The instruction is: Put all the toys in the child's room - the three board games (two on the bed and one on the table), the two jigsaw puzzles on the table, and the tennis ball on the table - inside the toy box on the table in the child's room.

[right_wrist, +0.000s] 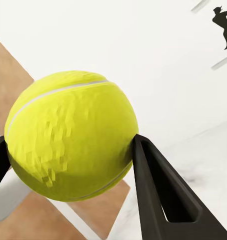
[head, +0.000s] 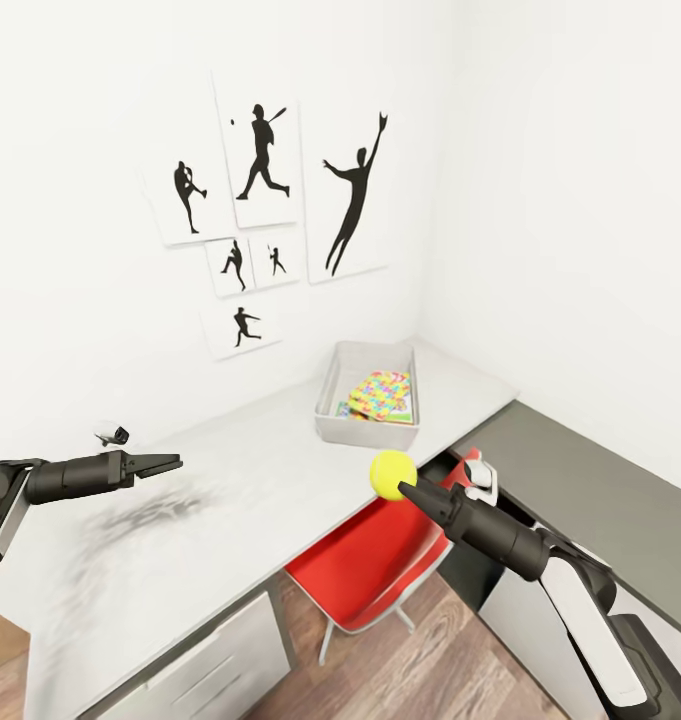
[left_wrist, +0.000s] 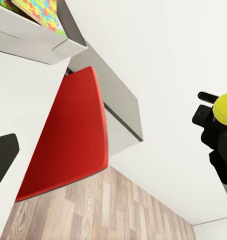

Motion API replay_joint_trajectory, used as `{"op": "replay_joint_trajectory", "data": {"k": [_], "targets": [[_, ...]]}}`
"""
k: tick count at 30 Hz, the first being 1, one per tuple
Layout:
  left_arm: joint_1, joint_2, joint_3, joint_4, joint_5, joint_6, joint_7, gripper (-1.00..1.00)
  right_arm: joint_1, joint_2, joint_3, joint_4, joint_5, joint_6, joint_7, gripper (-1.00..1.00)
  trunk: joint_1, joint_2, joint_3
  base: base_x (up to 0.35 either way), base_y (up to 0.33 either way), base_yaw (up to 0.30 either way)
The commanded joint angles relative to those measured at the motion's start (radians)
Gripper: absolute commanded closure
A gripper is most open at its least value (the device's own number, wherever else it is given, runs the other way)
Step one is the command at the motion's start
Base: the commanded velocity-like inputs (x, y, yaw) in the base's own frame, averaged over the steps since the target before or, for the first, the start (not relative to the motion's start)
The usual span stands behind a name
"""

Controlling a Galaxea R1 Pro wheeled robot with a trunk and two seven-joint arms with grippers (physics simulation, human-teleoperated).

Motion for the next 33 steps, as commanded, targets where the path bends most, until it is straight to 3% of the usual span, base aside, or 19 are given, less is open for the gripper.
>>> {"op": "replay_joint_trajectory", "data": {"k": [1, 13, 17, 27, 31, 33], "targets": [[-0.001, 0.0, 0.0, 0.0, 0.0, 0.011, -0.004, -1.0, -0.001, -0.001, 0.001, 0.0, -0.013, 0.011, -0.004, 1.0, 0.001, -0.002, 0.0, 0.0, 0.0, 0.071], [-0.001, 0.0, -0.002, 0.0, 0.0, 0.011, -0.004, -1.0, -0.001, 0.001, 0.001, 0.0, -0.008, 0.011, -0.004, 1.0, 0.001, -0.002, 0.015, 0.011, -0.107, 0.069], [-0.001, 0.0, -0.002, 0.0, 0.0, 0.011, -0.004, -1.0, 0.0, 0.002, 0.001, 0.0, 0.014, 0.011, -0.005, 1.0, 0.001, -0.002, 0.016, 0.144, -0.107, 0.012], [-0.001, 0.0, -0.002, 0.0, -0.001, 0.011, -0.004, -1.0, -0.001, 0.002, 0.001, 0.0, 0.019, 0.011, -0.013, 1.0, 0.001, -0.002, 0.016, 0.189, -0.097, 0.001], [-0.001, -0.001, -0.002, 0.0, -0.001, 0.007, -0.004, -1.0, -0.004, 0.001, -0.008, 0.0, 0.019, 0.024, -0.02, 1.0, 0.001, -0.002, 0.016, 0.155, -0.138, 0.0], [-0.001, -0.001, -0.002, 0.0, -0.001, 0.004, -0.004, -1.0, -0.025, -0.001, -0.012, 0.0, 0.018, 0.071, -0.03, 1.0, 0.001, -0.002, 0.016, 0.07, -0.063, 0.0]]}}
